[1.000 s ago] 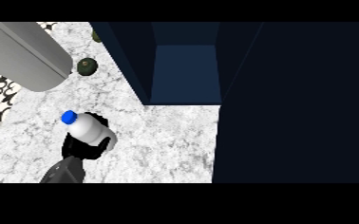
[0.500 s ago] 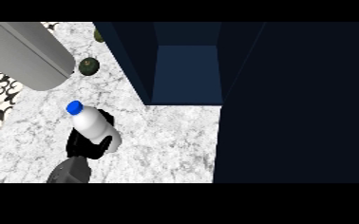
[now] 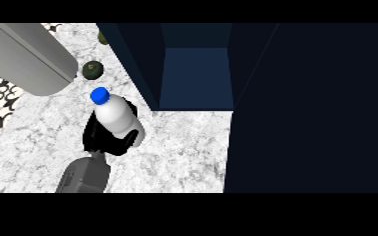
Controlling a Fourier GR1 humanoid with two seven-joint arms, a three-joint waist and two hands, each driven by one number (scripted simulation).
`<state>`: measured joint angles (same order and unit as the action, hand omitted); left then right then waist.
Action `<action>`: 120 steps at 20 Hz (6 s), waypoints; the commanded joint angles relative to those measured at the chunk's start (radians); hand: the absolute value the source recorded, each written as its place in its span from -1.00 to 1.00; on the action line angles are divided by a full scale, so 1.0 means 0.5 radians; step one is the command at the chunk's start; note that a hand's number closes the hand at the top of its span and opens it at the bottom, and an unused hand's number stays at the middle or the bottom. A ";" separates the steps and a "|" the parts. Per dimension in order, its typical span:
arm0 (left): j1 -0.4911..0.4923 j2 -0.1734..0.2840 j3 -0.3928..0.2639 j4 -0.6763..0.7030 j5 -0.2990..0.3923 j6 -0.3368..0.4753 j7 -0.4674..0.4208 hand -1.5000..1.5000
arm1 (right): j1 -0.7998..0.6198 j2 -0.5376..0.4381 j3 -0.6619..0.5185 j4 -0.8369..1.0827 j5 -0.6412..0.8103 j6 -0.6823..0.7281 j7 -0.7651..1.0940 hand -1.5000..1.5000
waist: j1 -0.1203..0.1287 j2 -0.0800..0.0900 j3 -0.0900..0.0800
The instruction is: Pick up the bottled water, place it into the cabinet and close the cabinet
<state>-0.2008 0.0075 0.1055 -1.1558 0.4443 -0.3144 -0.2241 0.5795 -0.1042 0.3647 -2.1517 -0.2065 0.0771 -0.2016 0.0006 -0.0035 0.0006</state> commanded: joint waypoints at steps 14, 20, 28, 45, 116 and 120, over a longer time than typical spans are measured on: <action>-0.623 -0.012 -0.587 -0.047 -0.118 1.027 0.063 1.00 | -0.049 -0.004 0.034 0.123 0.000 0.003 -0.106 -1.00 | -0.051 0.014 0.000; -0.738 0.005 -0.668 -0.080 -0.280 1.264 0.184 1.00 | -0.088 -0.007 0.009 0.148 -0.039 0.004 -0.061 -1.00 | -0.079 0.017 0.002; -0.861 0.030 -0.661 -0.019 -0.442 1.564 0.237 1.00 | -0.117 0.001 0.102 0.176 -0.003 0.035 -0.075 -1.00 | -0.153 0.028 0.003; -0.868 0.196 -0.748 0.135 -0.779 1.957 0.369 1.00 | -0.222 -0.024 0.079 0.170 -0.050 0.068 0.006 -1.00 | -0.254 0.059 0.001; 0.221 0.203 -0.998 -1.311 -0.244 1.262 0.019 -1.00 | -0.134 0.023 0.274 0.045 0.148 -0.220 0.040 -1.00 | 0.011 0.002 -0.001; 0.431 0.332 -1.017 -1.657 -0.173 1.204 0.211 -1.00 | 0.060 -0.156 0.220 0.005 0.127 -0.085 -0.171 -1.00 | 0.003 -0.001 0.000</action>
<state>-0.0706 0.1362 -0.3810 -1.8290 0.3468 0.2955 -0.1930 0.5885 -0.1519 0.4746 -2.1659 -0.1568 0.0109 -0.2306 0.0021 -0.0034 0.0000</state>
